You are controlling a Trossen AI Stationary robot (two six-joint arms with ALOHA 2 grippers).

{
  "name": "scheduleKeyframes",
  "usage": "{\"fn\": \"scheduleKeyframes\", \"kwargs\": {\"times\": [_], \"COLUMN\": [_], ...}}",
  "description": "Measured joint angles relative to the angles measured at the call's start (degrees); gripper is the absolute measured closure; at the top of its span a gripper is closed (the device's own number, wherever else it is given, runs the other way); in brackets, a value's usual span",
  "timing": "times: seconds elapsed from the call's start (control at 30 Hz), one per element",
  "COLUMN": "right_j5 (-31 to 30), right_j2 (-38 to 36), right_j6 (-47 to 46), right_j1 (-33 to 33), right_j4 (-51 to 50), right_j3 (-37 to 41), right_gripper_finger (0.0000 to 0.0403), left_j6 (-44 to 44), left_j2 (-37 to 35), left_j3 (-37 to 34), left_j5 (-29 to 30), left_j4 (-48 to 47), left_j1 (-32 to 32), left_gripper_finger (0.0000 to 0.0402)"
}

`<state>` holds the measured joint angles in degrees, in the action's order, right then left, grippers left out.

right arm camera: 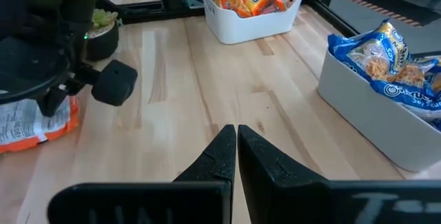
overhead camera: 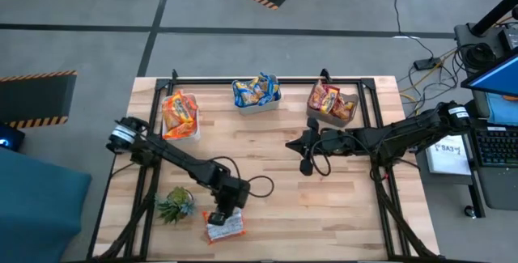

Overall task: Sort Maruchan noodles
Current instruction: Put the orange noodle pack into the white bin

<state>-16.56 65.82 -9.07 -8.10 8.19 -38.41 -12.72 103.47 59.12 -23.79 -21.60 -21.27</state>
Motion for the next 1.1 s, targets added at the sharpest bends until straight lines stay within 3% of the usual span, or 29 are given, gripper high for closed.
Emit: {"fn": "scheduleKeyframes", "kwargs": {"times": [0.1,0.27,0.33,0.5,0.6,0.7,0.9,1.1], "right_j5": [0.00,0.02,0.02,0.02,0.01,0.01,0.02,0.02], "right_j2": [0.00,0.00,0.00,0.00,0.00,0.00,0.00,0.00], "right_j6": [-0.34,-0.53,-1.15,-1.43,-1.43,-1.39,-1.41,-1.43], "right_j1": [0.00,0.00,0.00,0.00,0.00,0.00,0.00,0.00], "right_j4": [-0.15,-0.22,-0.23,-0.42,-0.41,-0.42,-0.45,-0.66], "right_j3": [0.00,0.00,0.02,0.04,0.04,0.07,0.07,0.07], "right_gripper_finger": [0.0394,0.0394,0.0394,0.0394,0.0394,0.0394,0.0394,0.0394], "left_j6": [1.47,1.05,1.27,2.57,2.79,3.83,4.58,4.12], "left_j2": [0.09,-5.01,-8.74,-14.56,-14.73,-12.54,-7.84,-5.02], "left_j3": [0.03,0.21,0.21,-1.26,-2.39,-2.78,-2.83,-2.83], "left_j5": [3.67,25.88,30.74,33.59,37.26,36.44,33.45,33.34], "left_j4": [0.34,-6.95,-7.73,-6.91,-4.43,-0.23,8.83,10.56], "left_j1": [0.38,1.43,1.41,1.32,1.32,1.22,1.56,1.56], "left_gripper_finger": [0.0402,0.0402,0.0402,0.0402,0.0400,0.0381,0.0292,0.0196]}}
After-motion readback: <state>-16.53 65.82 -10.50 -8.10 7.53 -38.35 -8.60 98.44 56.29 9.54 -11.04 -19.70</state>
